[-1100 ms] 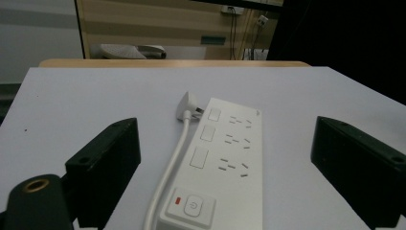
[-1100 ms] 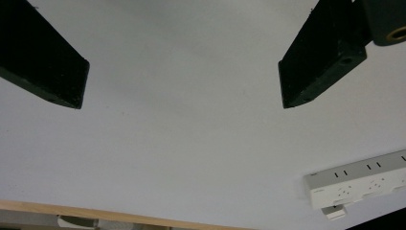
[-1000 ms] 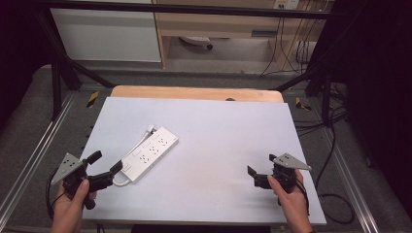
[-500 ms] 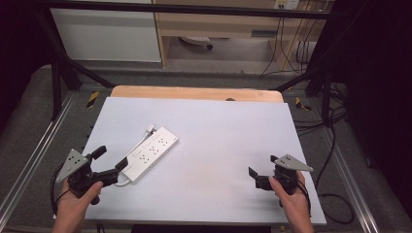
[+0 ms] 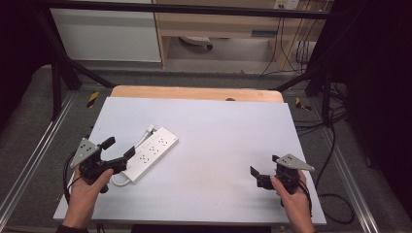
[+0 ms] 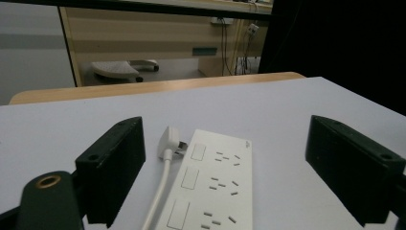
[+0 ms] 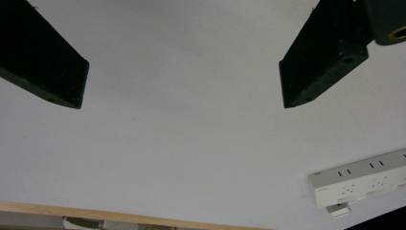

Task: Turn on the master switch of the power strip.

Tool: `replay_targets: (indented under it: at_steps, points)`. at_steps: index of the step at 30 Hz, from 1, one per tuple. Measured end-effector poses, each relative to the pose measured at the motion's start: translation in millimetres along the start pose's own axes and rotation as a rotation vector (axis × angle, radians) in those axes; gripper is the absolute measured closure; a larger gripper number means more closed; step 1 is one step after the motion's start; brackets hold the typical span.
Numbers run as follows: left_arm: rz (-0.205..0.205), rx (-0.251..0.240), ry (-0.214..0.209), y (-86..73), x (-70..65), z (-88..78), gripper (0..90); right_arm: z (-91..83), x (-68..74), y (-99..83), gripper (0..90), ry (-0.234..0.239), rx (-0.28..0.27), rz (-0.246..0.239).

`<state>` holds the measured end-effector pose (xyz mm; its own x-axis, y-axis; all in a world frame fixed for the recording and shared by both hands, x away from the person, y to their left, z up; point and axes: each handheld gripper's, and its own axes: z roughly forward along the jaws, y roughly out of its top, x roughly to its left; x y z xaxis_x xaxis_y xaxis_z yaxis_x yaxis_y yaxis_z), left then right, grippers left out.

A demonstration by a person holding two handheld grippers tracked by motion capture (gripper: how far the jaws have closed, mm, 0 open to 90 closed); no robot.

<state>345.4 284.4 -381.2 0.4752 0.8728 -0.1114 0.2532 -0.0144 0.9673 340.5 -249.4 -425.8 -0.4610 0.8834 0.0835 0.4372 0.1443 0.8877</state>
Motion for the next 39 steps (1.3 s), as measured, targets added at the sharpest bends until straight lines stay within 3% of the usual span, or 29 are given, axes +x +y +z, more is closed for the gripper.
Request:
replay_targets:
  at_steps: [5, 14, 29, 39]
  points:
    - [0.001, 0.01, 0.016, -3.4, 2.9, 1.6, 20.2, 1.5, -0.2, -0.2, 3.5, 0.005, 0.006, -0.001]
    - [0.013, 0.044, 0.036, -8.1, 8.4, 5.9, 40.6, 3.0, -1.1, -0.4, 3.6, 0.006, 0.013, -0.001]
    - [0.023, 0.136, 0.018, -21.0, 18.2, 18.9, 69.1, 5.4, -1.8, -1.0, 3.5, 0.01, 0.022, 0.003]
    - [0.012, 0.19, 0.008, -27.0, 24.5, 20.0, 81.8, 5.5, -2.6, -1.2, 3.5, 0.01, 0.021, 0.007]
